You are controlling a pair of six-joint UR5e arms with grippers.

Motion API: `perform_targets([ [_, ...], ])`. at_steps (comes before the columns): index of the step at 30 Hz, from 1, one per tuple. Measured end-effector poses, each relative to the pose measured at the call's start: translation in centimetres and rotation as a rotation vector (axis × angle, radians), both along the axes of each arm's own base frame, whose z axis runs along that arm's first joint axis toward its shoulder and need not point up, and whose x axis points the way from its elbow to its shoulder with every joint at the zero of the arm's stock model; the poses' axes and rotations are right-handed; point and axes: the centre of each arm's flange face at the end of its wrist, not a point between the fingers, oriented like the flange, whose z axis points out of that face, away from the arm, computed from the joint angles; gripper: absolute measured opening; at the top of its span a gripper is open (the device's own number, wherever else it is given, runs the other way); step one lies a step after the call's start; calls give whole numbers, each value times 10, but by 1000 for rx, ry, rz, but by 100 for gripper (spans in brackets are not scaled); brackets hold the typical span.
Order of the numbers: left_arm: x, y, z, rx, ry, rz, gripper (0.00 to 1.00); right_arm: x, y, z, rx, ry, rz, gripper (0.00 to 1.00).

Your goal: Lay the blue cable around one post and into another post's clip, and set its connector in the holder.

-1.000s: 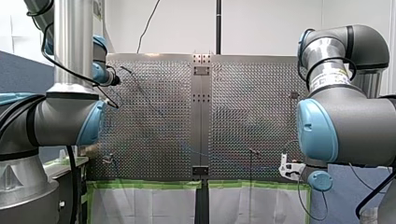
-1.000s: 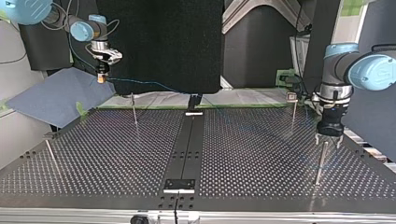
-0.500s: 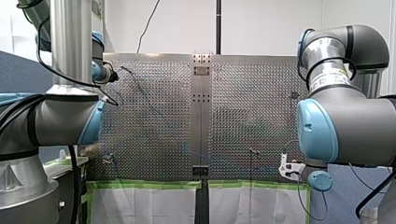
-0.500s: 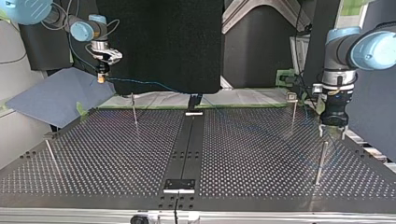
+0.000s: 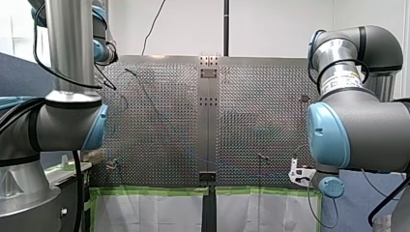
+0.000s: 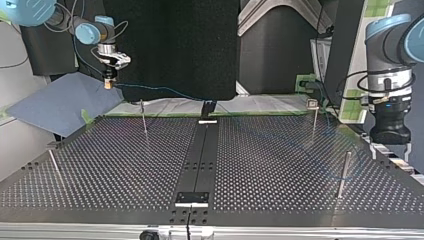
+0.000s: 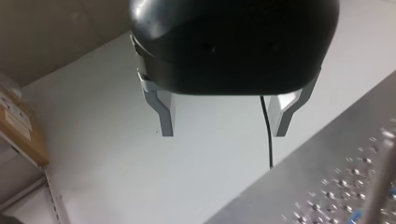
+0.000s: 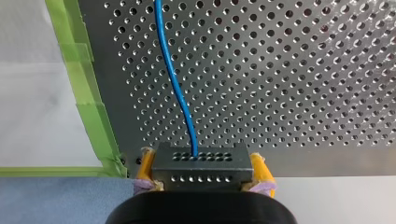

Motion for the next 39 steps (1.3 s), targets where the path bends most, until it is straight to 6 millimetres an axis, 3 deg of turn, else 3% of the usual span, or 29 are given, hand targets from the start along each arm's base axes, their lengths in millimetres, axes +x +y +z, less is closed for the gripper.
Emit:
perform_targets([
  [18,22,-35,24,107,94,-8,100,0,-2,1,1,-8,-1,0],
  [39,5,-90,90,254,124,31,100,0,-2,0,5,-8,-1,0],
])
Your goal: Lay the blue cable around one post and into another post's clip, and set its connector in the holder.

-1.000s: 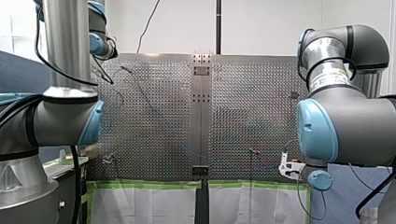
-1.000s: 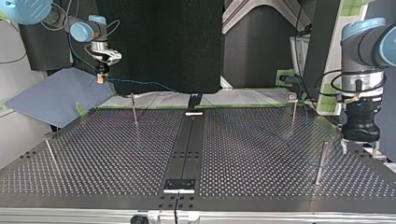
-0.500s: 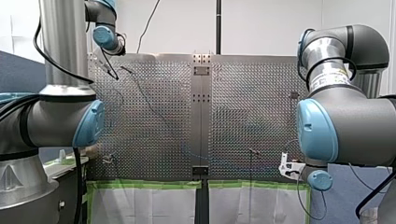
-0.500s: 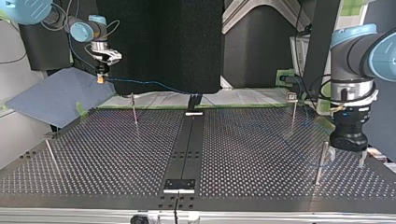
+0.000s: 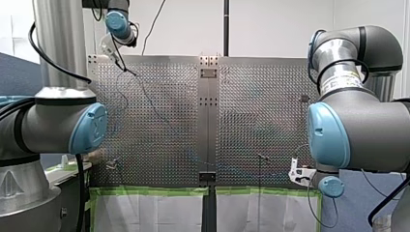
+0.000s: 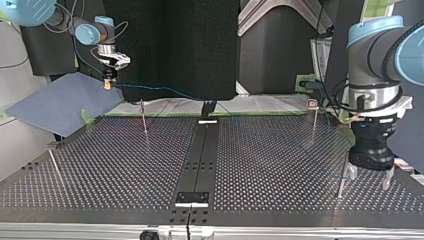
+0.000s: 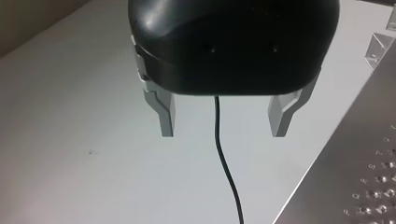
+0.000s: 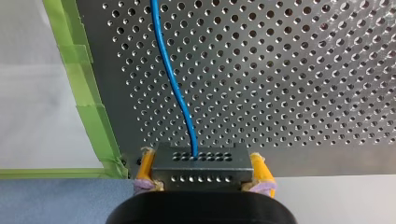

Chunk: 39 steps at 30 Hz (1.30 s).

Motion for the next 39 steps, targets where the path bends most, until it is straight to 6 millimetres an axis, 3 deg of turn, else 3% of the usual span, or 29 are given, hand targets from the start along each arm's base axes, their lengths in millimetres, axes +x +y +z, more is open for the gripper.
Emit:
perform_targets([
  [9,13,0,3,68,78,67,100,1,0,0,1,-2,2,0],
  [15,15,2,-23,114,181,102,100,2,1,0,1,-3,4,0],
  [23,8,0,-37,181,277,98,100,5,2,0,3,-4,8,0],
  [39,-9,0,-35,332,427,81,100,7,2,0,3,-5,13,0],
])
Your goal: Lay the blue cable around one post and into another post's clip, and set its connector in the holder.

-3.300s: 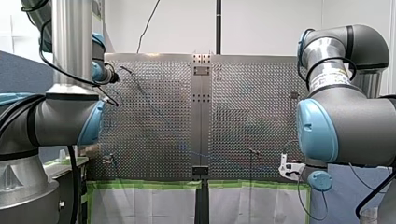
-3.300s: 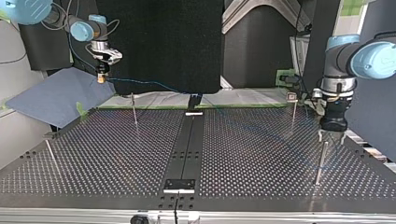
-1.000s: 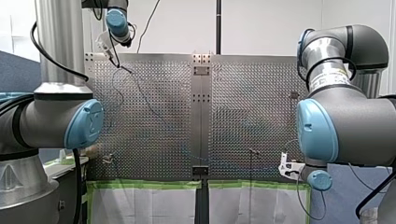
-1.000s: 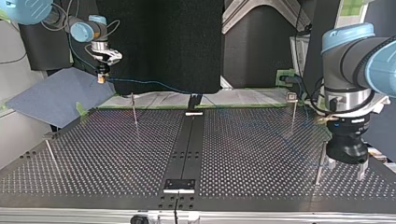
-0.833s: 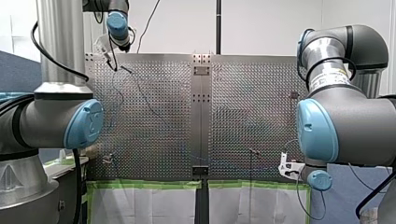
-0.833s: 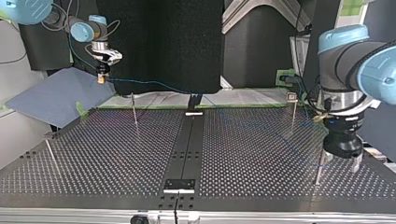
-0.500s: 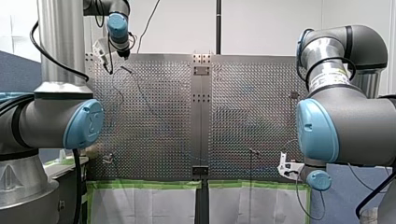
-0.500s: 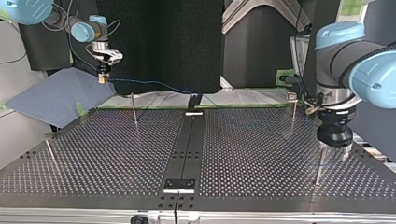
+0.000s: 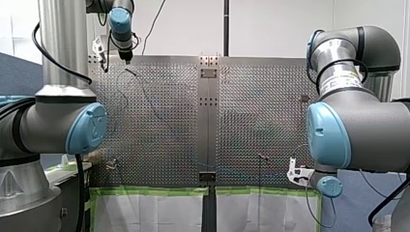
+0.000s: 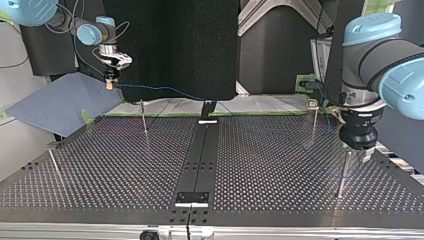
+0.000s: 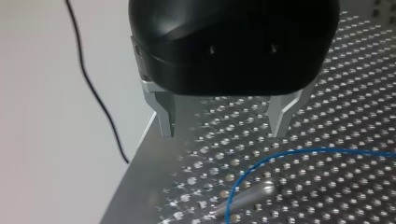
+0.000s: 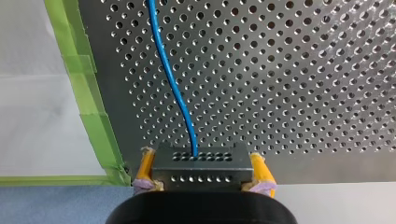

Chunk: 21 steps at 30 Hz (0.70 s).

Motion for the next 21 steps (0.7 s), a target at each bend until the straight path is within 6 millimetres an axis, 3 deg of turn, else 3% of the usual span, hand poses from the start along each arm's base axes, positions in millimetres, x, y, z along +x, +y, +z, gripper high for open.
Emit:
perform_targets([
  [21,-23,1,-4,170,217,-40,100,3,0,1,-3,-10,5,0],
])
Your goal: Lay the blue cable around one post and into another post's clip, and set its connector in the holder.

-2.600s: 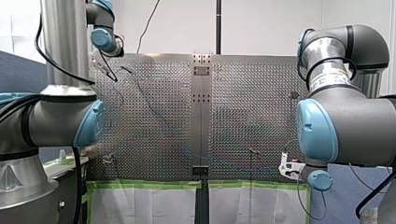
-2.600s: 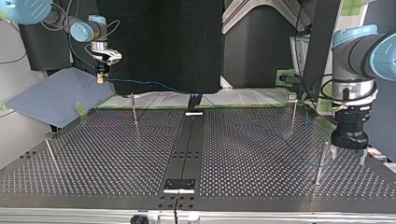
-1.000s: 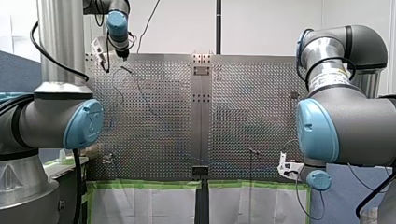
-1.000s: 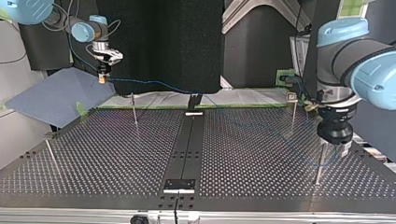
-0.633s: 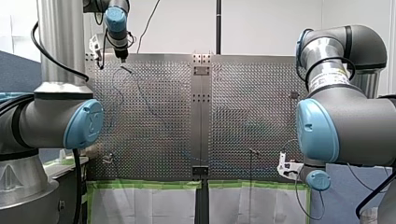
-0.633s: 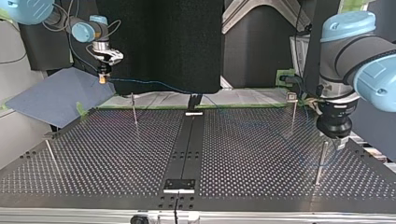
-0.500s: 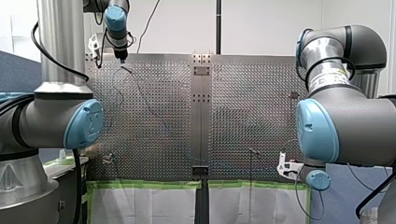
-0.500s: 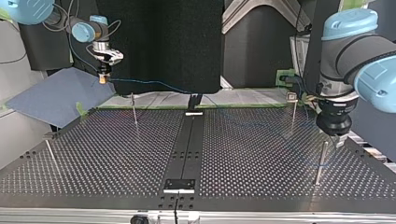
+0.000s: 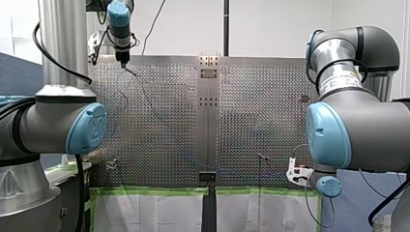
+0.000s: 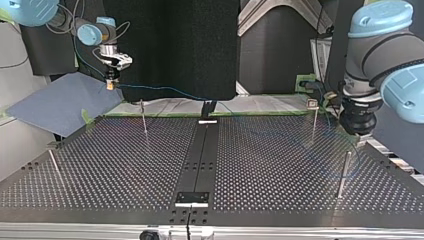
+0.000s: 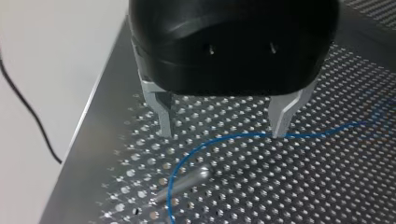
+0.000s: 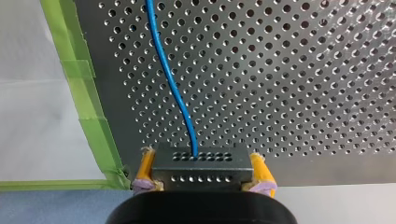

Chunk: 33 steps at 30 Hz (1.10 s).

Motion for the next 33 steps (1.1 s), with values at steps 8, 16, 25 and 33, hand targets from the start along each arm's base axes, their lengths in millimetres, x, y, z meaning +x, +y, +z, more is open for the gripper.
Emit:
perform_targets([
  [8,-13,2,0,73,83,-2,100,3,1,0,2,0,5,0],
  [16,-26,3,1,95,152,1,100,4,1,0,3,0,7,0],
  [25,-35,2,0,95,209,-3,100,5,2,0,3,0,9,0],
  [33,-36,2,1,94,210,-2,100,5,2,0,3,0,9,0],
])
